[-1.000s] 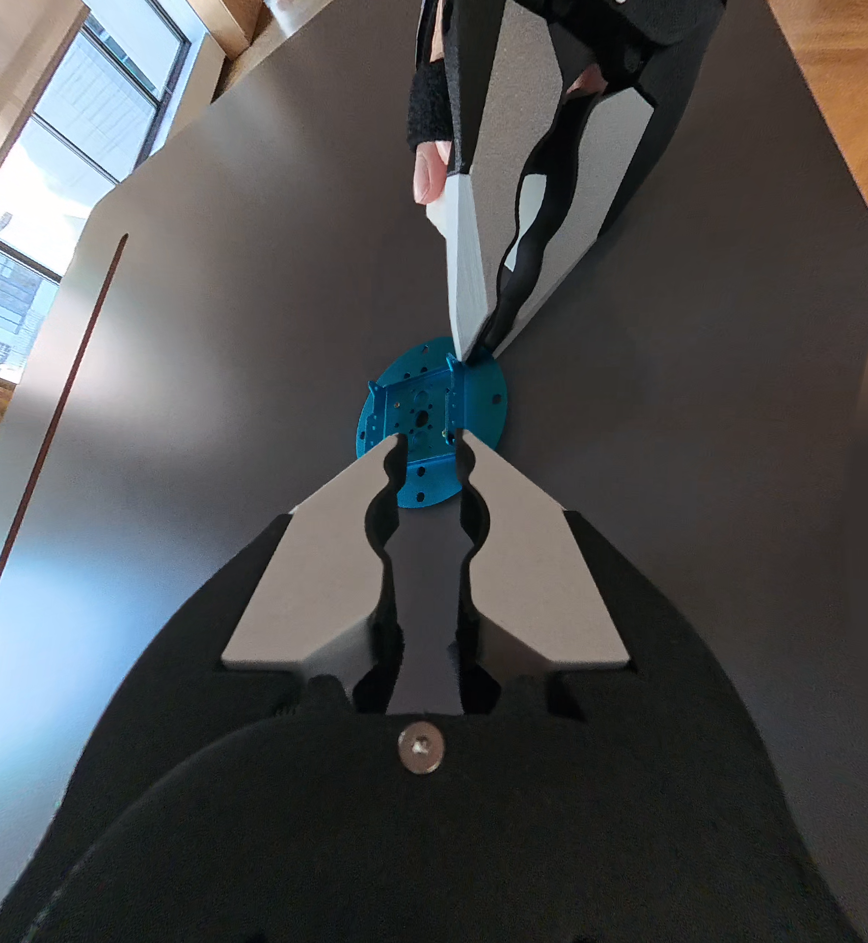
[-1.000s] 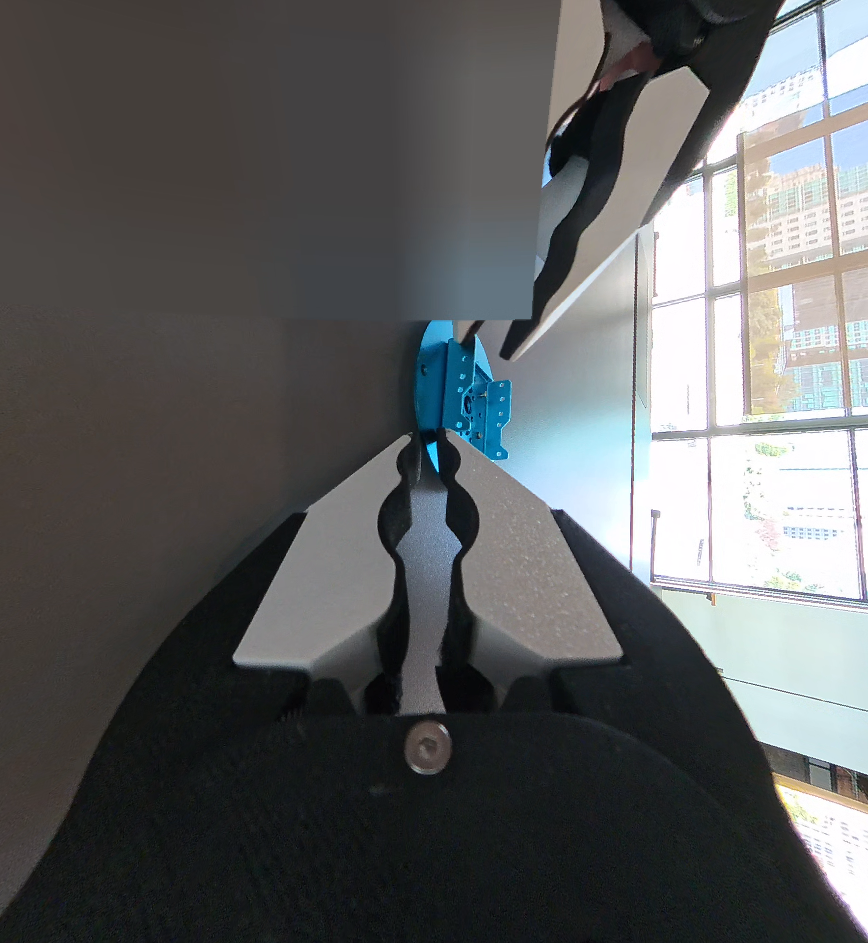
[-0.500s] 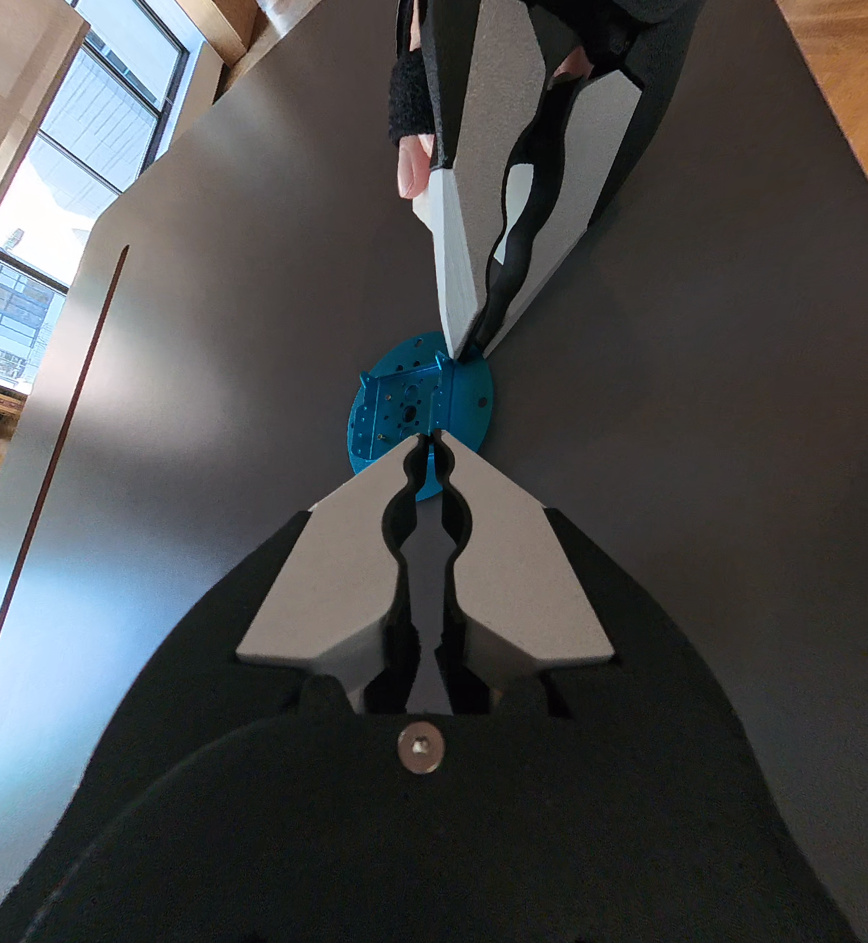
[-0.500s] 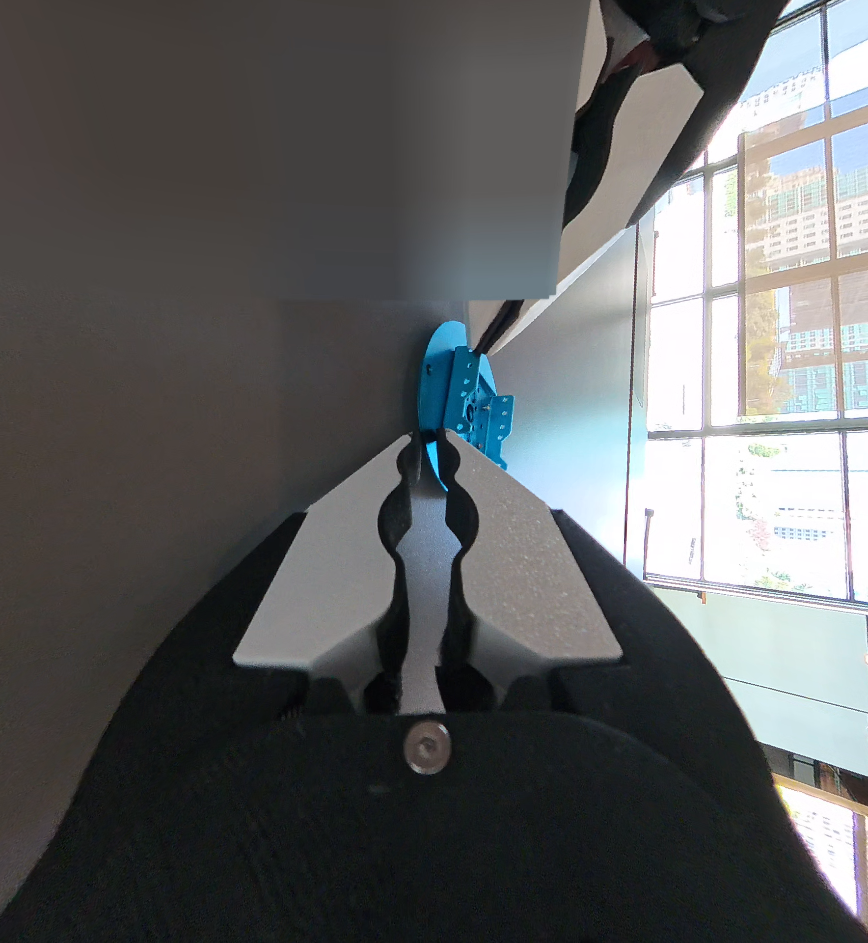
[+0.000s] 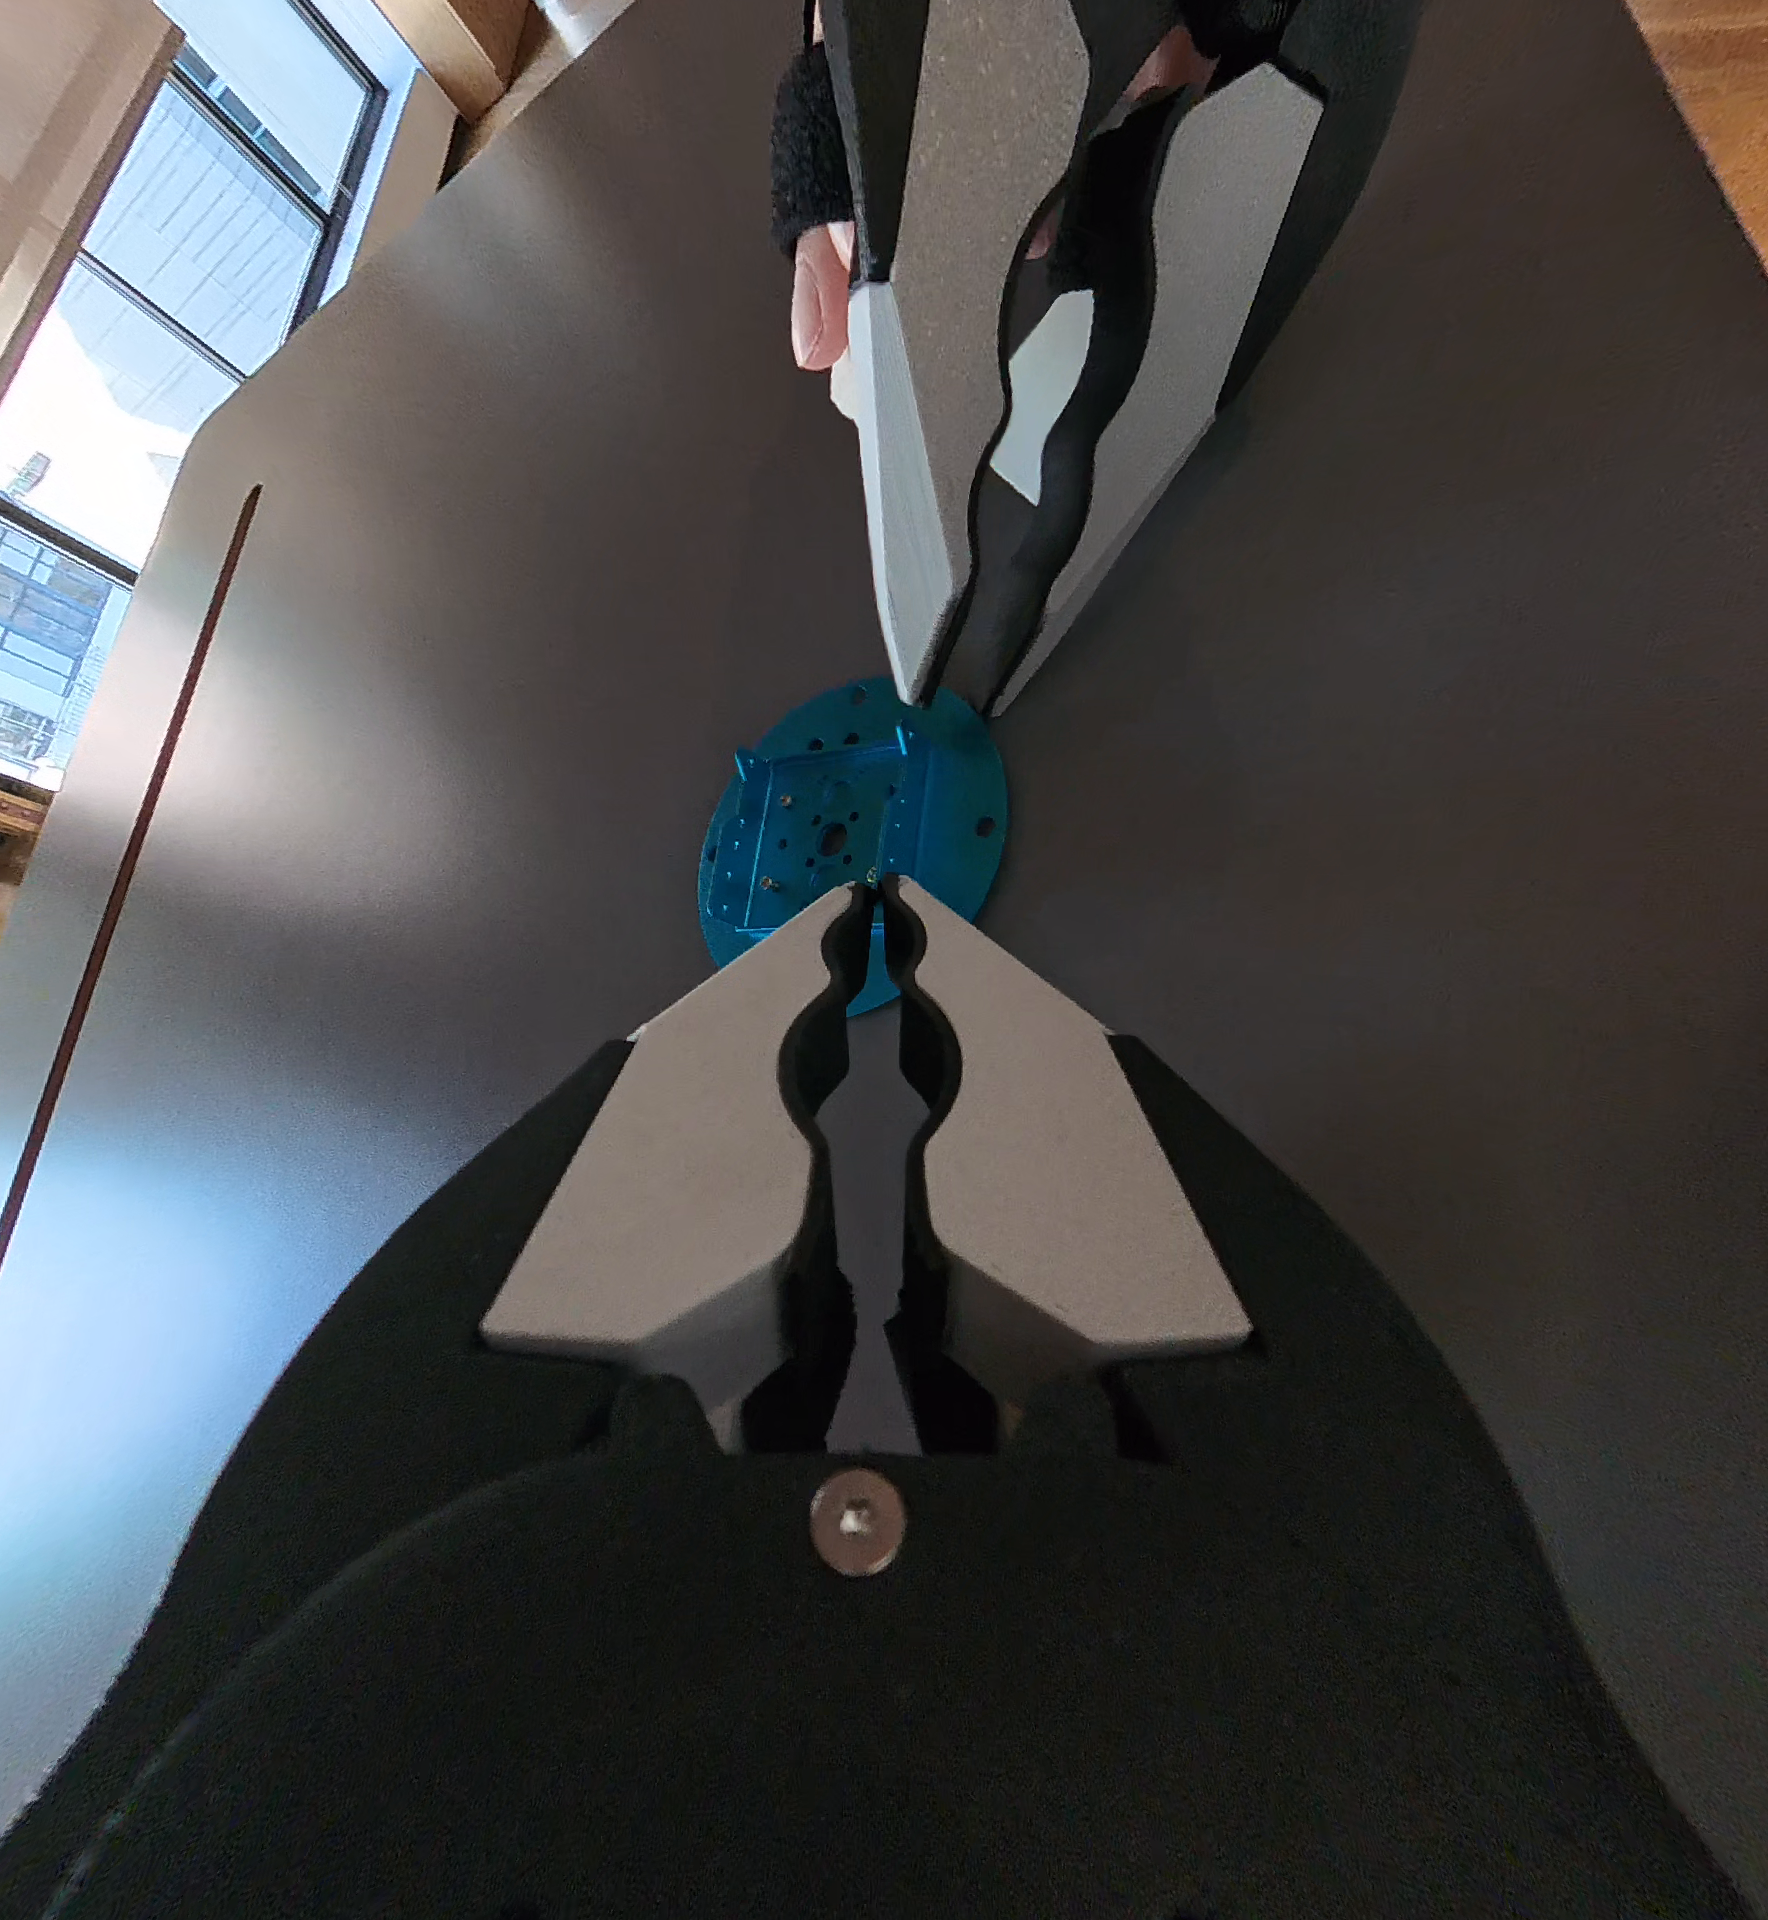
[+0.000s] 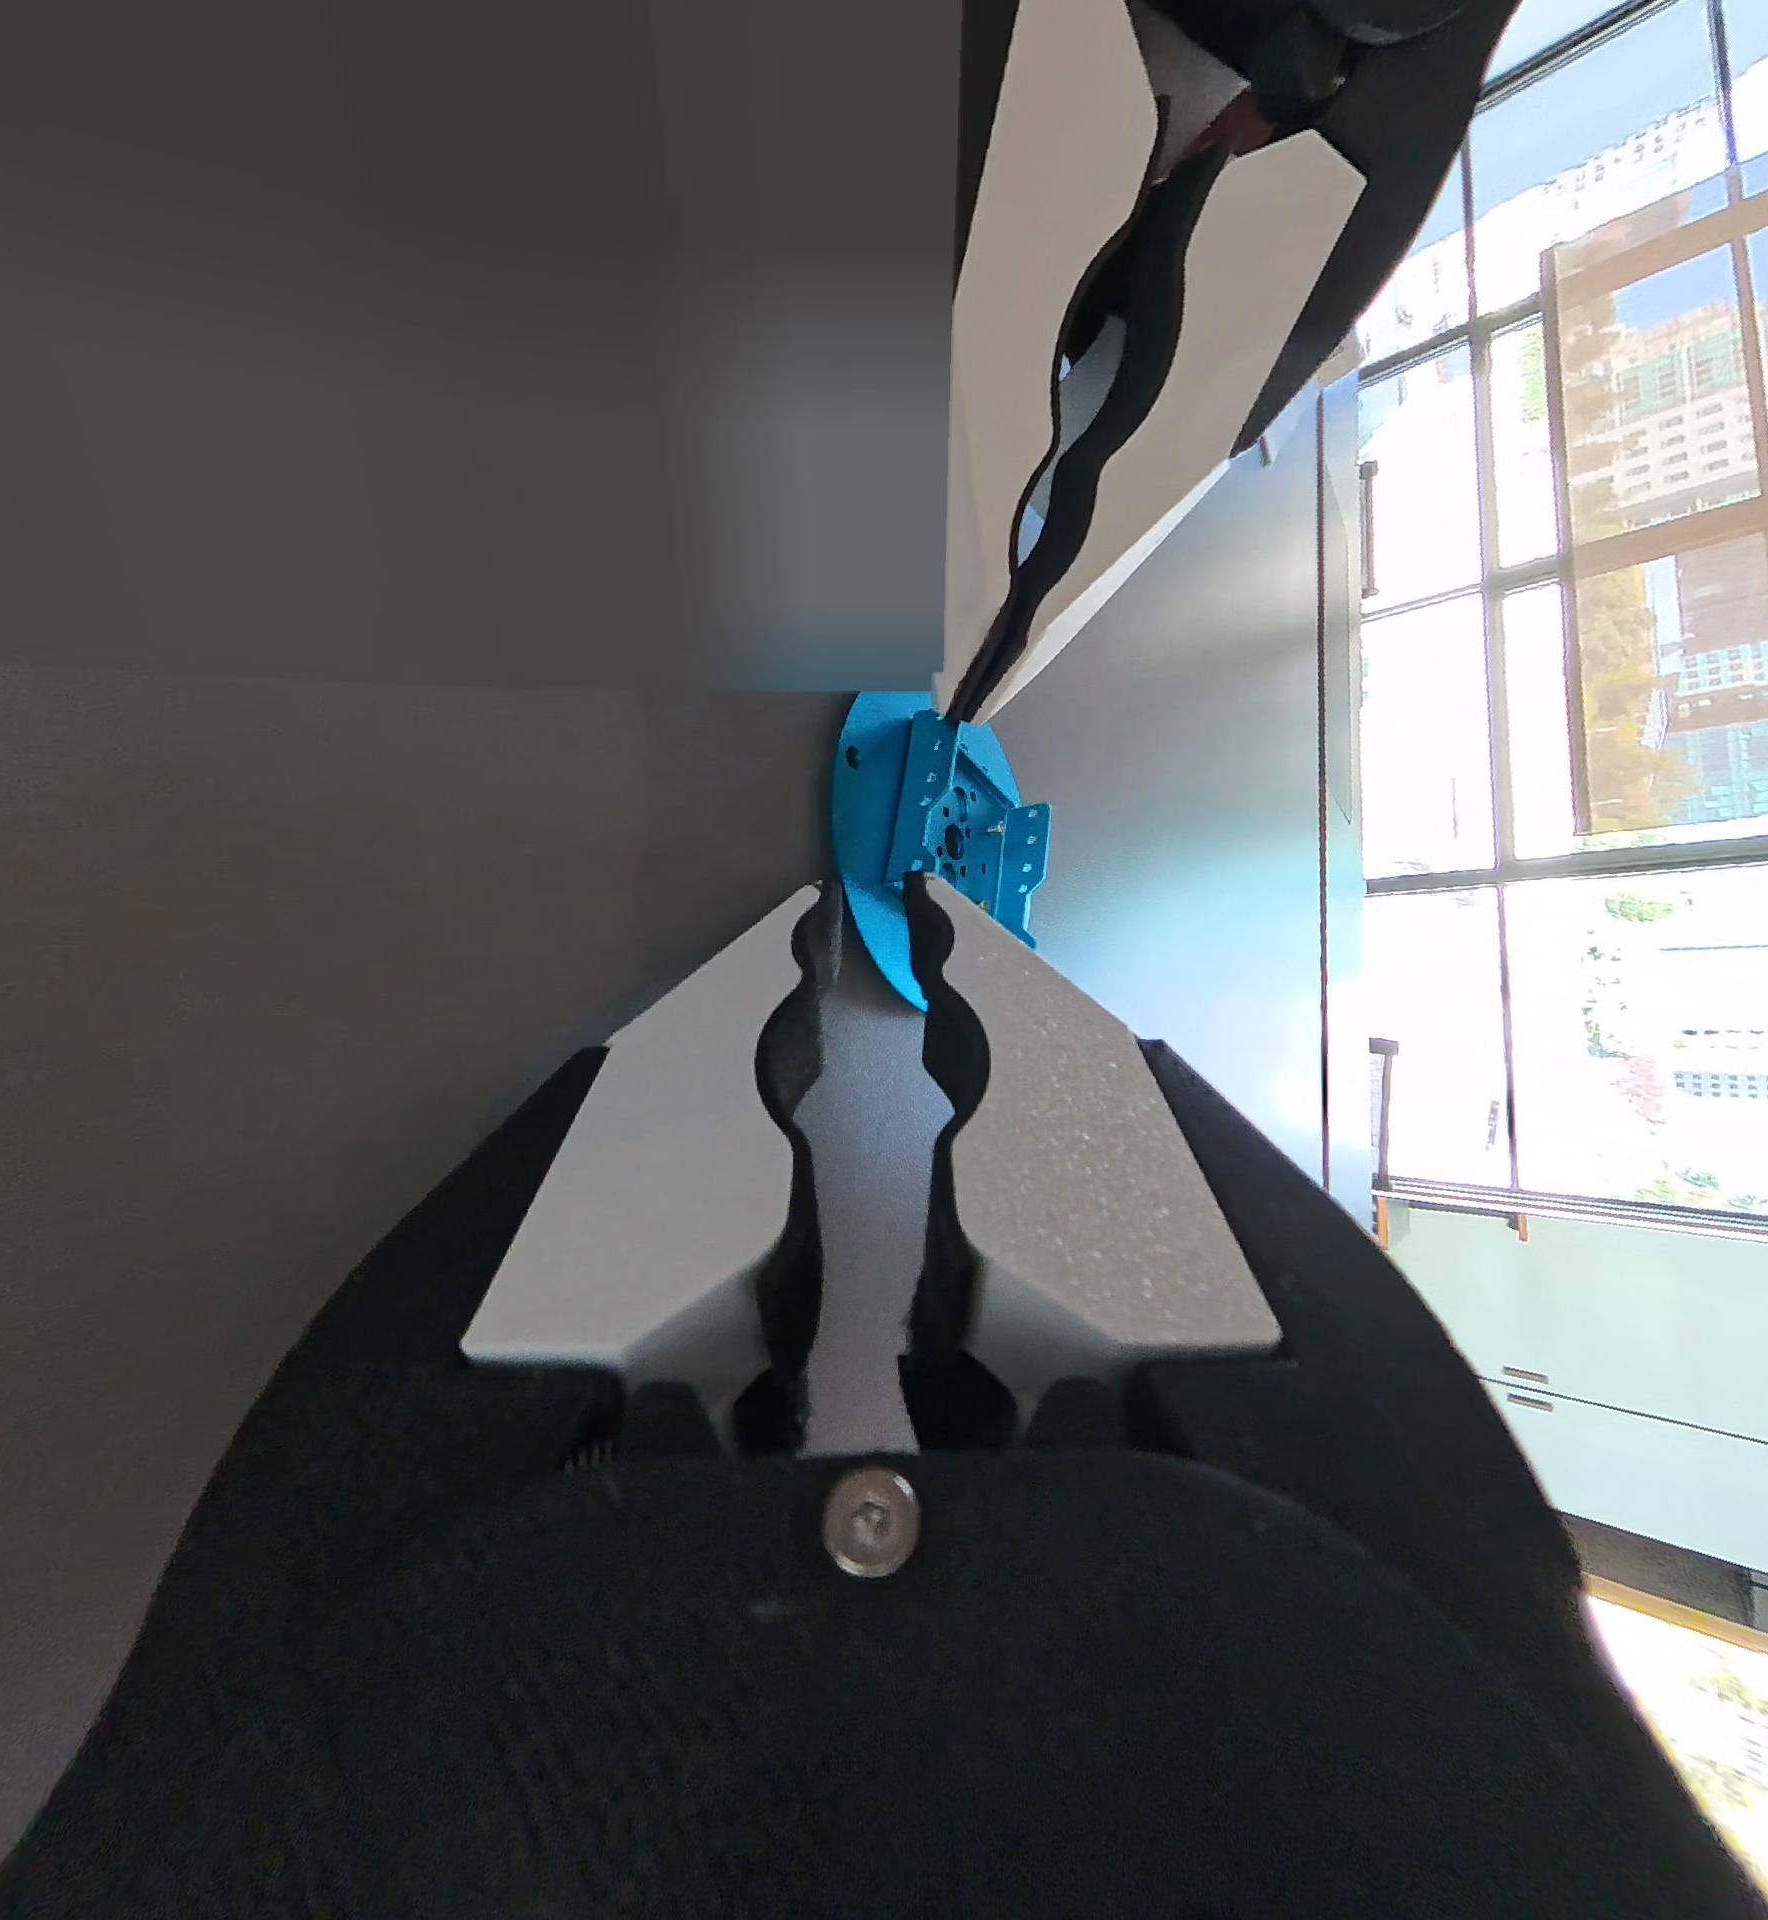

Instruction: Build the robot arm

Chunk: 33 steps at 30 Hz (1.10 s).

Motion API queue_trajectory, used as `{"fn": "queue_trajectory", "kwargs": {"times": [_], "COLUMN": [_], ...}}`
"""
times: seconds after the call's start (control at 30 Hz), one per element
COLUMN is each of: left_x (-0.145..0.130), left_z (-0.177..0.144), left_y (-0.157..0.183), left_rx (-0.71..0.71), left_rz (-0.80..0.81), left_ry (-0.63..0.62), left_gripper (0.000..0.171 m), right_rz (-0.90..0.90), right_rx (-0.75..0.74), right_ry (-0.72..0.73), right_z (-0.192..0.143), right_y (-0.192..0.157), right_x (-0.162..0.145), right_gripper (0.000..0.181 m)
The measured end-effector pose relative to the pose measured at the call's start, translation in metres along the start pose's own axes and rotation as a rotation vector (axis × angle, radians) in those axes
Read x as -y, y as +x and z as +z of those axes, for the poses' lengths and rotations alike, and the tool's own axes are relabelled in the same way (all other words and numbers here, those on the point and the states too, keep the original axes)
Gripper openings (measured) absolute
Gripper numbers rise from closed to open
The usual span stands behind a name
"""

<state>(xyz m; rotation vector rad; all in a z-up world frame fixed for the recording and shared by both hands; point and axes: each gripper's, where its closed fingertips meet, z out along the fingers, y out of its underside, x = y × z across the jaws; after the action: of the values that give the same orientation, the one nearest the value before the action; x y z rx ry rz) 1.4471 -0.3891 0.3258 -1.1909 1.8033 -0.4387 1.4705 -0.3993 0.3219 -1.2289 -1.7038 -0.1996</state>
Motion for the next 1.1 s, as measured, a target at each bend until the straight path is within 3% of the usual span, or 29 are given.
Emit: {"fn": "queue_trajectory", "kwargs": {"times": [0.2, 0.4, 0.83, 0.97, 1.1], "left_x": [0.000, -0.002, 0.045, 0.080, 0.099], "left_z": [0.000, 0.000, -0.038, -0.074, -0.158], "left_y": [0.000, -0.004, -0.018, -0.016, 0.001], "left_rx": [0.007, 0.027, 0.087, 0.089, 0.170], "left_rz": [0.008, -0.002, -0.045, -0.098, -0.276], "left_ry": [-0.005, -0.009, 0.217, 0.339, 0.414], "left_gripper": [0.001, 0.021, 0.034, 0.038, 0.044], "right_rz": [0.005, 0.001, 0.026, 0.074, 0.166], "right_rx": [0.000, -0.005, 0.010, -0.020, -0.060], "right_ry": [0.002, 0.001, 0.081, 0.172, 0.352], "right_z": [0.000, 0.000, -0.006, -0.016, -0.038], "right_y": [0.000, 0.000, -0.001, 0.007, 0.020], "right_x": [0.001, 0.001, 0.018, 0.037, 0.074], "right_gripper": [0.013, 0.014, 0.031, 0.034, 0.031]}}
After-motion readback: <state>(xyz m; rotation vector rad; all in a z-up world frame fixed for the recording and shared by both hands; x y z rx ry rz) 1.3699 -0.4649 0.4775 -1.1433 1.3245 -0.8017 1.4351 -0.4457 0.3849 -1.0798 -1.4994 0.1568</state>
